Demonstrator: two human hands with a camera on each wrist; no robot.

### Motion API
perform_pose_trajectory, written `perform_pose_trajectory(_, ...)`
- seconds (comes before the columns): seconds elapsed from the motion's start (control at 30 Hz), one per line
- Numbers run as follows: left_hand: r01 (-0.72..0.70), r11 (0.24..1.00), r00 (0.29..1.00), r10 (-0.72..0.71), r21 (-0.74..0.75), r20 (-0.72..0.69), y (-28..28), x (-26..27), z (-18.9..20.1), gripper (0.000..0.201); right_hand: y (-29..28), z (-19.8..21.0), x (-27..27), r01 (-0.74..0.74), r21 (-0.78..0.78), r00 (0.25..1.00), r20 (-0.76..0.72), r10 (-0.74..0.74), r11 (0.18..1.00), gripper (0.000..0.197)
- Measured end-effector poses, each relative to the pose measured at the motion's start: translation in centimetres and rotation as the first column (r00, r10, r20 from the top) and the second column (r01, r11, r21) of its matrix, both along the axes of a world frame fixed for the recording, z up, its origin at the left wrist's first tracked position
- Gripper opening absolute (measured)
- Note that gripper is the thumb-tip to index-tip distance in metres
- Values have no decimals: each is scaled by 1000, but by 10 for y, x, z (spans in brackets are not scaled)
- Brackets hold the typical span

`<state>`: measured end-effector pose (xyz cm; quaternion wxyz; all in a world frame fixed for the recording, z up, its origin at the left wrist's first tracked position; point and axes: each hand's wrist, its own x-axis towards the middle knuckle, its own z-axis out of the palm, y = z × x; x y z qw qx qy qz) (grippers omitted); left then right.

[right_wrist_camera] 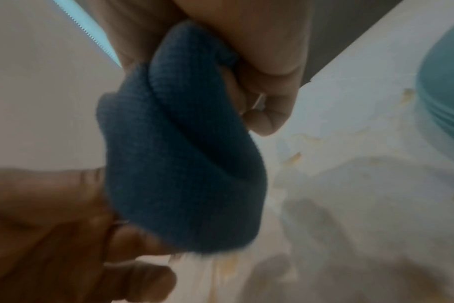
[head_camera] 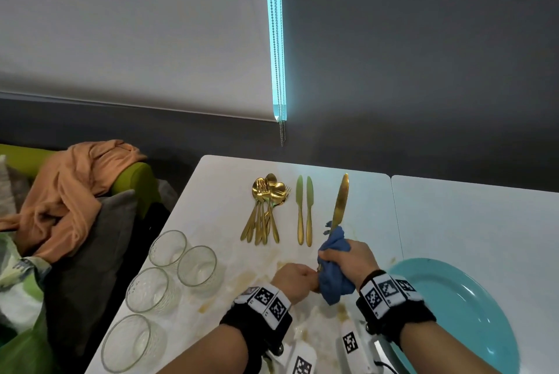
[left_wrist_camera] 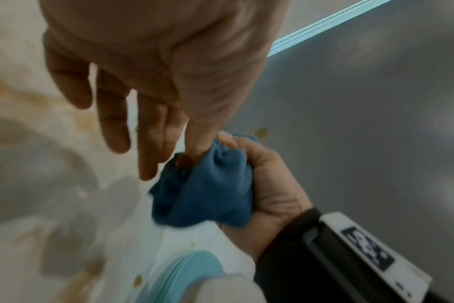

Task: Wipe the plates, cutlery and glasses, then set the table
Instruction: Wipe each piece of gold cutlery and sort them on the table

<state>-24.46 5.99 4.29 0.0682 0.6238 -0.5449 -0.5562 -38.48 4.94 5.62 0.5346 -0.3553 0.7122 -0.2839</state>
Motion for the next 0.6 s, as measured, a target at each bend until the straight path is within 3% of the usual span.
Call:
perform_pose_trajectory(0.1,-110,993,994,110,-37,18,-27,5,6,36,-7,-2,-4,27,4,999,-41,-27,1000,15)
perform_pose_trajectory(0.17,-141,979,989,145,-149,14,-45,4,14,28,-9,-3,-2,-31,32,994,-107,34,999,17)
perform_pose_trajectory(0.23,-84,977,996,88,-194,14,-55,-3,18,22,-11,-4,3,-74,74,986,-146,84,995,16)
perform_pose_trajectory(0.3,-84,983,996,82,-162,-20,-62,-10,17,21,-14,-5,8,-75,106,987,-135,89,992,15)
perform_pose_trajectory(0.43,-79,996,996,77,-51,-33,-74,-12,7,27,-18,-10,11,-83,150,986,-129,103,985,40)
perform_pose_trajectory(0.6,-125,992,991,123,-34,-55,-86,-18,-5,24,-25,-12,13,-144,172,967,-183,175,974,40)
